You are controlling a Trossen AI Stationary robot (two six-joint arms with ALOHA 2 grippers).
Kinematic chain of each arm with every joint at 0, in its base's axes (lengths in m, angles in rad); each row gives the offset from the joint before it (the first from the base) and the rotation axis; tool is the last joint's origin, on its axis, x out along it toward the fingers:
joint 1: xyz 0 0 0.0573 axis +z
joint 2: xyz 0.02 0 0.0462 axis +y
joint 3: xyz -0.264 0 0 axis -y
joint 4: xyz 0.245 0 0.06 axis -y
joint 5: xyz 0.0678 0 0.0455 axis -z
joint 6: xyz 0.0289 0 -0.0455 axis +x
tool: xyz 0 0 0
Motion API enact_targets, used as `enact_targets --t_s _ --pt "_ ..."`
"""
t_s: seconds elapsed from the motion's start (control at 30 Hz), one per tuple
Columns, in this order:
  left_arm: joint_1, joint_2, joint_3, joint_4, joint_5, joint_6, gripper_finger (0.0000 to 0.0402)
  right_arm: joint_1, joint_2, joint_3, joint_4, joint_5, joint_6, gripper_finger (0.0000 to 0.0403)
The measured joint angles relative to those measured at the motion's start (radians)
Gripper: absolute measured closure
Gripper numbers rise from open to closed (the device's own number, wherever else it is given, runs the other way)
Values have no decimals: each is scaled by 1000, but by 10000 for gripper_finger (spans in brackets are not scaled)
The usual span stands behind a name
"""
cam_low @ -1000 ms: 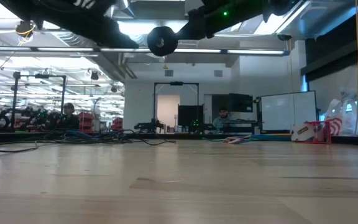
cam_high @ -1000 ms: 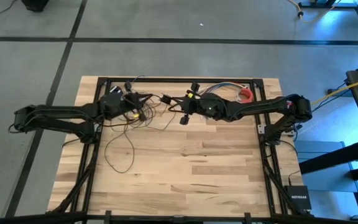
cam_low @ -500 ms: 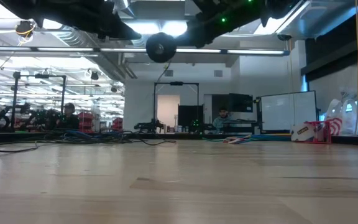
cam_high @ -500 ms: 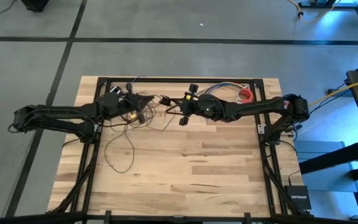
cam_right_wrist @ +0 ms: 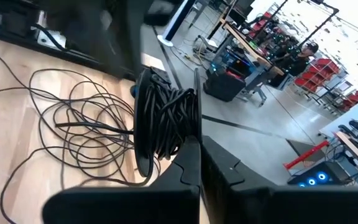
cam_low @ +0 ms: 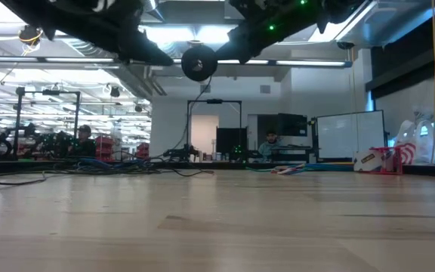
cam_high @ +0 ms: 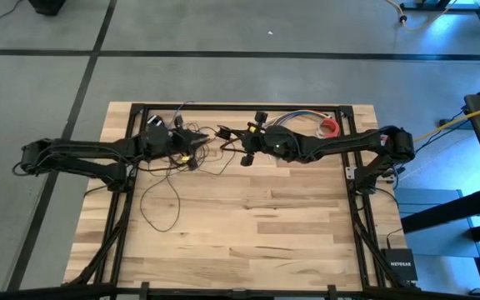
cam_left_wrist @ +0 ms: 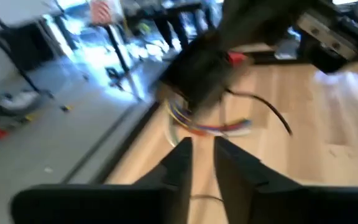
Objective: Coiling cords
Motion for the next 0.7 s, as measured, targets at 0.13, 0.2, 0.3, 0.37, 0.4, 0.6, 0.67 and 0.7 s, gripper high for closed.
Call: enact_targets --t_s 0.13,0.2,0.3,0.37,0.4,0.6,0.67,0.7 --pt "0 85 0 -18 40 -65 287 0 0 0 2 0 0 401" --pt "0 135 0 -19 42 -106 263 0 0 0 2 0 0 401" --pt "0 211 0 -10 74 -144 241 0 0 0 2 0 0 402" --pt "0 261 0 25 96 -153 234 0 0 0 2 0 0 402" --pt "0 284 0 55 105 -156 232 0 0 0 2 0 0 402" --pt "-1 397 0 188 138 -144 231 0 0 0 1 0 0 402" --pt "-1 409 0 211 138 -141 233 0 0 0 1 0 -1 402" --pt "-1 411 0 213 139 -136 236 0 0 0 1 0 -1 402"
